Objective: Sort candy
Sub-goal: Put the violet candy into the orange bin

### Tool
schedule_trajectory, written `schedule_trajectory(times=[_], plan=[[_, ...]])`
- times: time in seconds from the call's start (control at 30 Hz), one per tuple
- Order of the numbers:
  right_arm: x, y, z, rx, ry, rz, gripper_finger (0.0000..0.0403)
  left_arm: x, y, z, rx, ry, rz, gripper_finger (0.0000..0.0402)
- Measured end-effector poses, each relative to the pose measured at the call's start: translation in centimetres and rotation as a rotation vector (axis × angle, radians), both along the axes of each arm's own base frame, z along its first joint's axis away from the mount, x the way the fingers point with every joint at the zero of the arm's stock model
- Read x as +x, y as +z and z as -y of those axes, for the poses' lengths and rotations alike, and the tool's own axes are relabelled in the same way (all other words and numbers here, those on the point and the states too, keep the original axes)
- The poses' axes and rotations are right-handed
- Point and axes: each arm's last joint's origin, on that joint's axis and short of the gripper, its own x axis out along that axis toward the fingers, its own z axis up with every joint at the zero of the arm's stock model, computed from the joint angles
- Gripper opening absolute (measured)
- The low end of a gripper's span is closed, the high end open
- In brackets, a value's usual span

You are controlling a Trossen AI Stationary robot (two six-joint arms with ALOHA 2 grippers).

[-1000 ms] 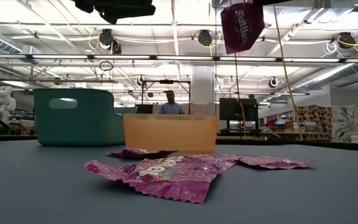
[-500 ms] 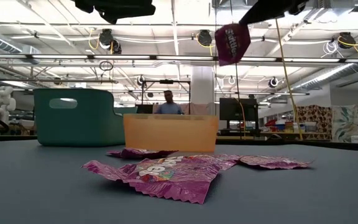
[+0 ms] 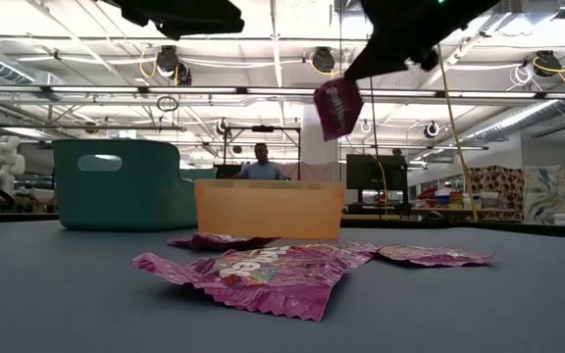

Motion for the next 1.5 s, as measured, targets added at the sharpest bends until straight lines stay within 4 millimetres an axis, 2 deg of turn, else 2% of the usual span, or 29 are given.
schedule_trajectory(times=[0.37,0.63,0.8,1.0,1.27,1.37,1.5], plan=[[4.6,-5.5,1.2,0.097,0.095,-0.041,0.0000,-0.1,-0.4,-0.1,0.017,0.006,-0.035,0.0148],[5.9,-8.3,1.5,0.104,0.073,-0.063,0.0000,-0.3,-0.8,-0.1,0.000,0.018,-0.077,0.0148],[6.1,-9.1,1.5,0.116,0.063,-0.075,0.0007,-0.3,-0.8,-0.1,-0.060,0.036,-0.071,0.0148],[6.0,-8.6,1.3,0.132,0.094,-0.065,0.0046,-0.3,-0.8,-0.1,-0.107,0.049,-0.067,0.0148],[4.3,-4.9,-0.1,0.137,0.161,-0.012,0.0108,-1.0,-1.9,0.2,-0.257,0.085,-0.139,0.0148],[3.4,-3.4,-0.9,0.141,0.192,0.014,0.0119,-1.5,-2.2,0.7,-0.300,0.097,-0.176,0.0148],[2.4,-2.3,-2.5,0.145,0.251,0.022,0.0123,-2.1,-2.3,1.8,-0.329,0.066,-0.186,0.0148]])
